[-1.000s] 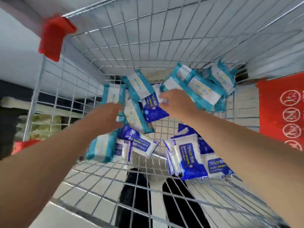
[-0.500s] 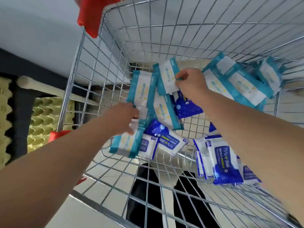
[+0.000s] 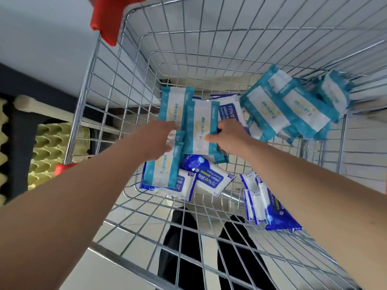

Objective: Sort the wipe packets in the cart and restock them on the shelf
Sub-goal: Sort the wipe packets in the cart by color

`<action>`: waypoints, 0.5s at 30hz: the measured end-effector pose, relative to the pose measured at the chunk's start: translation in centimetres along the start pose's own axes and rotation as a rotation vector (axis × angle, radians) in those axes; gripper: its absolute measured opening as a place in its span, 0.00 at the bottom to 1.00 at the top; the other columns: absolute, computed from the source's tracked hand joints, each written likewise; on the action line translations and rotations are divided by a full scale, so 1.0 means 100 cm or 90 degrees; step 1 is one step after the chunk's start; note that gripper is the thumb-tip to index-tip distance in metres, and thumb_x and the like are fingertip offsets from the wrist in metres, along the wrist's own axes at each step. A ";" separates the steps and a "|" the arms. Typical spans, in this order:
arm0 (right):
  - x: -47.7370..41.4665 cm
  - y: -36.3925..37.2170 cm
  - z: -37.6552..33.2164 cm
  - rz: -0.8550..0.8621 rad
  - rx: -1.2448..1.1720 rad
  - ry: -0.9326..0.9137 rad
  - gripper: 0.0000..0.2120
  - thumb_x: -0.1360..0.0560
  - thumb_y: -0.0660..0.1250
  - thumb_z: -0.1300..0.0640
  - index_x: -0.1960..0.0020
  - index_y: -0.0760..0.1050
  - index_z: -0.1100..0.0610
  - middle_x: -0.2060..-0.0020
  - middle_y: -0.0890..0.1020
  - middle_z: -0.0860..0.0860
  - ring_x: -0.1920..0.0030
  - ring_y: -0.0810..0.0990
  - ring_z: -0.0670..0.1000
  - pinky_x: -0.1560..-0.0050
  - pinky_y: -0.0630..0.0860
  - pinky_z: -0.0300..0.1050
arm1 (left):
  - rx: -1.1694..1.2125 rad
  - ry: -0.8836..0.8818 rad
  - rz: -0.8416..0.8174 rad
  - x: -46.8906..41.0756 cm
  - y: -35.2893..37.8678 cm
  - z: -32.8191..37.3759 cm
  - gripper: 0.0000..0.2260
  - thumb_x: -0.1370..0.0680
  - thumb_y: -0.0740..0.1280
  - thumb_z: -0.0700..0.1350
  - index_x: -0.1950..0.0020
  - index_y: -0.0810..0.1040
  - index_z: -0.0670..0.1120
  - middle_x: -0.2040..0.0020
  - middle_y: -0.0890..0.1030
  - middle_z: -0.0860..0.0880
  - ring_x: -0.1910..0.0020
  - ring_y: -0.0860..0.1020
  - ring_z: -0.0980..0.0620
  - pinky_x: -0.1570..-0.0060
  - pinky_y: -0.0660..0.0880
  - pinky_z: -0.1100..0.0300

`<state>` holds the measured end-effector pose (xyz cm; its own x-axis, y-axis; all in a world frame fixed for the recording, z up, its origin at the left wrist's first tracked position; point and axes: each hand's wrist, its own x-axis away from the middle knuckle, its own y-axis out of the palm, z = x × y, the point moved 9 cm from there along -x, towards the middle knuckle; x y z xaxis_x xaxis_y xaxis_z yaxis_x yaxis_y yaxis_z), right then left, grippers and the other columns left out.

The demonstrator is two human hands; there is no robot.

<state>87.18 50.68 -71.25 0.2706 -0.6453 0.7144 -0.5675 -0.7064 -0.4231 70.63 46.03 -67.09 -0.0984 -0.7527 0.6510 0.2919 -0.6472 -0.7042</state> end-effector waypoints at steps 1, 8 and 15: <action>0.000 -0.001 0.000 0.004 -0.011 -0.003 0.11 0.27 0.71 0.58 0.47 0.79 0.62 0.59 0.83 0.56 0.71 0.76 0.48 0.67 0.80 0.48 | 0.012 -0.005 -0.011 0.001 0.002 -0.002 0.25 0.23 0.67 0.44 0.27 0.64 0.49 0.33 0.74 0.43 0.42 0.75 0.45 0.43 0.70 0.54; 0.017 -0.041 -0.008 0.124 -0.016 -0.063 0.09 0.25 0.68 0.57 0.55 0.79 0.64 0.68 0.77 0.54 0.70 0.71 0.49 0.75 0.65 0.37 | -0.031 -0.023 0.005 0.012 -0.023 0.001 0.23 0.22 0.66 0.46 0.29 0.63 0.46 0.37 0.76 0.44 0.43 0.76 0.43 0.44 0.73 0.50; 0.051 -0.119 0.015 0.259 -0.083 -0.012 0.09 0.24 0.63 0.62 0.63 0.75 0.61 0.73 0.71 0.51 0.73 0.68 0.50 0.74 0.64 0.41 | 0.024 0.005 0.097 0.015 -0.108 0.054 0.23 0.22 0.65 0.49 0.31 0.62 0.44 0.37 0.75 0.42 0.42 0.74 0.42 0.47 0.70 0.54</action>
<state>96.48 55.39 -63.41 0.0169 -0.8698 0.4931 -0.7246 -0.3505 -0.5934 72.45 52.49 -56.98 -0.0577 -0.8426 0.5355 0.3390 -0.5210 -0.7833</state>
